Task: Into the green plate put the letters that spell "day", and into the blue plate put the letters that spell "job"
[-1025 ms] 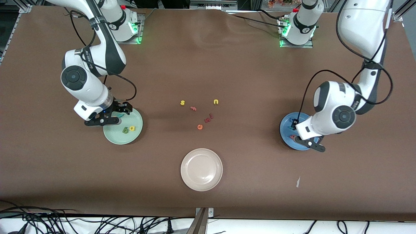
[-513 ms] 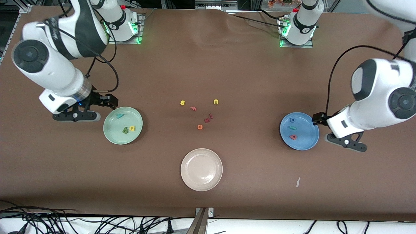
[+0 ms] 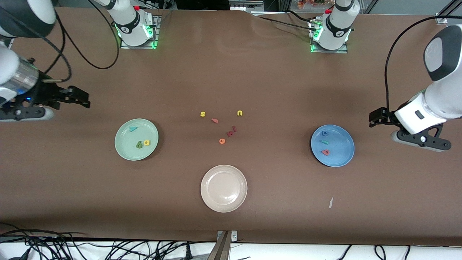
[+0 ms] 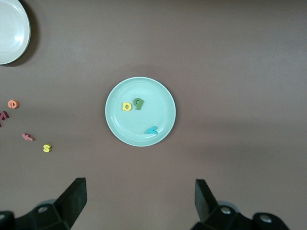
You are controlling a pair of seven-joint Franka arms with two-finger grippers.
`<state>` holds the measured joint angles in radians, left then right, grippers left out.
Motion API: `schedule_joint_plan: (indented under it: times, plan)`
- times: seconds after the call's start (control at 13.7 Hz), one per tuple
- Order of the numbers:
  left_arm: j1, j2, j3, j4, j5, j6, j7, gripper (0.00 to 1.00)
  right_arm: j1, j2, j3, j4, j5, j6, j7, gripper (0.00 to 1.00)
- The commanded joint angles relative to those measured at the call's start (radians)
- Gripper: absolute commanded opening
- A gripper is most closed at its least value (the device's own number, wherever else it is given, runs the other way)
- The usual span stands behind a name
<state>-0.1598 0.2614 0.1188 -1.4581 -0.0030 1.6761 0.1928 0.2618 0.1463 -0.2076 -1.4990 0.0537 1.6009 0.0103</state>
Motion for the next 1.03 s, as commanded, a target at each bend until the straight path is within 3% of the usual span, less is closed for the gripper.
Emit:
schedule_joint_plan:
  times: [0.0, 0.44, 0.66, 0.95]
  plan:
    - [-0.024, -0.051, 0.021, -0.008, 0.011, -0.018, -0.013, 1.0, 0.002, 0.001, 0.005, 0.042, 0.012, -0.036, -0.009, 1.0]
    - [-0.087, -0.067, 0.061, 0.019, -0.02, -0.082, -0.202, 1.0, 0.013, 0.012, 0.01, 0.052, 0.012, -0.027, -0.003, 1.0]
    - [-0.156, -0.07, 0.159, 0.021, -0.022, -0.096, -0.202, 1.0, 0.011, 0.012, 0.01, 0.052, 0.009, -0.024, -0.004, 1.0]
    - [-0.149, -0.064, 0.159, 0.025, -0.023, -0.108, -0.199, 1.0, 0.011, 0.01, 0.01, 0.052, -0.006, -0.025, -0.007, 1.0]
